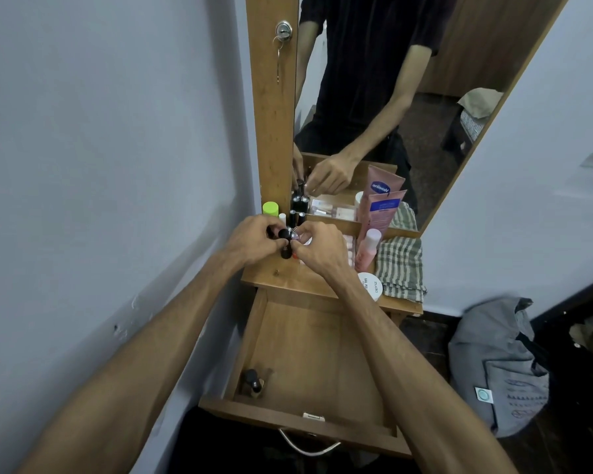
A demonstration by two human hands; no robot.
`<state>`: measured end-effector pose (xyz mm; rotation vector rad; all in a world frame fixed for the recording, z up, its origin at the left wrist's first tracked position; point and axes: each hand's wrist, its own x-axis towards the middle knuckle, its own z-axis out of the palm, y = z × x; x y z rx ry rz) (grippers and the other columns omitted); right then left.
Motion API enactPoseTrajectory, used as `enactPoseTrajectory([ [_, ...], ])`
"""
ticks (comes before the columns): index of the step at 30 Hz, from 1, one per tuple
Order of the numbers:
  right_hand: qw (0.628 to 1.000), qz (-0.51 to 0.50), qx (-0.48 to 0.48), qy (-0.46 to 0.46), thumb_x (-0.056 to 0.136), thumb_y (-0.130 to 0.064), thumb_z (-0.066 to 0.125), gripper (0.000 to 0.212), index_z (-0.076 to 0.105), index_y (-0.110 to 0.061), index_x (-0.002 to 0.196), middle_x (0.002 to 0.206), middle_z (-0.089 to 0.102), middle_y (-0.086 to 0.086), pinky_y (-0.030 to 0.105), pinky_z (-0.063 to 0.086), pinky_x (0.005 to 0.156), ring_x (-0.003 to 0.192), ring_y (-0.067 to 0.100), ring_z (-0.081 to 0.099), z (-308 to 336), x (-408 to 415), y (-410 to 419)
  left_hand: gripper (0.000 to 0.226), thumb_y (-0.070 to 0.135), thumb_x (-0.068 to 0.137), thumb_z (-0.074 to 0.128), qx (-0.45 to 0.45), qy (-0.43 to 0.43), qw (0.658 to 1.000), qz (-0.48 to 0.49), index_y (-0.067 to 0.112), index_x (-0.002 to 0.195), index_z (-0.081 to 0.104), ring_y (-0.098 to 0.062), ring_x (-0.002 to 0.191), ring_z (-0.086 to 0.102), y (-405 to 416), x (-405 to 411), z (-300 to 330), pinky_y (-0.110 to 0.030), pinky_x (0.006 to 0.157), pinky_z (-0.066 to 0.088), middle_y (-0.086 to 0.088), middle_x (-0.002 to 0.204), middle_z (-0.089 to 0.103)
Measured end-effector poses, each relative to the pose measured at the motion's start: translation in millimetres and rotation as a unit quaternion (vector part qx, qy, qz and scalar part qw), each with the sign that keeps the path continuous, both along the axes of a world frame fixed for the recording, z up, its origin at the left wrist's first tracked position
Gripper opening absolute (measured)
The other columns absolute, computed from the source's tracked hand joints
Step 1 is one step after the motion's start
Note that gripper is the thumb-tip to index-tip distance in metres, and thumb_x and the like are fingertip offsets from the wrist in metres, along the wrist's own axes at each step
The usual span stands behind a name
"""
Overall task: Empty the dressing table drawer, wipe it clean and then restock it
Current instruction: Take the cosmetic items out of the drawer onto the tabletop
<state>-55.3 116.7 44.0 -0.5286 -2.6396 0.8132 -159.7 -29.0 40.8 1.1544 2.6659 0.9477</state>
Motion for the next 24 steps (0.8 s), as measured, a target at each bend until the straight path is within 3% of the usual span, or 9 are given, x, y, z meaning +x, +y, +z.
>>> enactPoseTrajectory([
  [7, 1.0, -0.006, 0.004, 0.013, 0.08, -0.03, 0.071, 0.032, 0.074, -0.024, 0.111, 0.087, 0.076, -0.005, 0.034, 0.054, 0.073, 0.089, 0.021, 0.07, -3, 9, 2, 0.04, 0.026, 0.081, 0.081, 0.0, -0.015, 1.0, 0.011, 0.021, 0.12, 0.071, -0.009, 0.086, 0.063, -2, 3, -1, -0.032, 0.08, 0.055, 0.011, 0.093, 0.067],
  [10, 0.999, -0.012, 0.0, 0.037, 0.082, -0.034, 0.071, 0.03, 0.074, -0.025, 0.11, 0.084, 0.075, -0.007, 0.035, 0.054, 0.071, 0.085, 0.019, 0.07, -5, 17, 3, 0.042, 0.025, 0.081, 0.081, 0.016, -0.022, 0.999, 0.024, 0.022, 0.121, 0.07, -0.006, 0.083, 0.062, -7, 9, -1, -0.025, 0.076, 0.051, 0.012, 0.092, 0.067],
  [13, 0.998, -0.013, -0.019, 0.058, 0.087, -0.041, 0.071, 0.025, 0.076, -0.024, 0.105, 0.082, 0.075, -0.007, 0.033, 0.053, 0.07, 0.077, 0.016, 0.07, -8, 28, 2, 0.032, 0.022, 0.082, 0.08, 0.029, -0.025, 0.998, 0.042, 0.024, 0.113, 0.07, -0.005, 0.081, 0.06, -15, 17, -1, -0.019, 0.07, 0.046, 0.013, 0.088, 0.066],
  [16, 0.999, 0.002, -0.025, 0.037, 0.085, -0.033, 0.071, 0.016, 0.078, -0.028, 0.099, 0.082, 0.076, -0.009, 0.03, 0.054, 0.073, 0.078, 0.011, 0.069, -12, 43, -5, 0.016, 0.017, 0.082, 0.078, 0.014, -0.029, 0.999, 0.036, 0.029, 0.09, 0.07, -0.002, 0.078, 0.06, -26, 30, 0, -0.015, 0.063, 0.042, 0.016, 0.081, 0.066],
  [19, 0.999, 0.04, -0.024, 0.011, 0.083, -0.025, 0.069, 0.017, 0.08, -0.027, 0.095, 0.082, 0.076, -0.011, 0.026, 0.054, 0.071, 0.077, 0.005, 0.066, -21, 61, -17, 0.021, 0.008, 0.078, 0.073, -0.021, -0.061, 0.998, 0.013, 0.029, 0.076, 0.072, 0.001, 0.073, 0.063, -40, 44, -2, -0.012, 0.059, 0.044, 0.017, 0.07, 0.067],
  [22, 0.996, 0.075, -0.039, 0.007, 0.082, -0.023, 0.069, 0.015, 0.081, -0.024, 0.09, 0.079, 0.076, -0.011, 0.023, 0.048, 0.066, 0.073, 0.003, 0.065, -30, 80, -37, 0.022, 0.007, 0.074, 0.07, -0.052, -0.083, 0.995, 0.001, 0.028, 0.074, 0.075, 0.002, 0.071, 0.065, -55, 61, -5, -0.014, 0.061, 0.05, 0.021, 0.068, 0.069],
  [24, 0.993, 0.099, -0.066, -0.021, 0.08, -0.024, 0.068, 0.014, 0.081, -0.026, 0.088, 0.078, 0.074, -0.013, 0.024, 0.054, 0.068, 0.072, 0.001, 0.066, -34, 93, -50, 0.022, 0.009, 0.074, 0.069, -0.079, -0.089, 0.993, -0.008, 0.03, 0.073, 0.076, 0.001, 0.071, 0.065, -64, 73, -9, -0.017, 0.064, 0.052, 0.022, 0.069, 0.07],
])
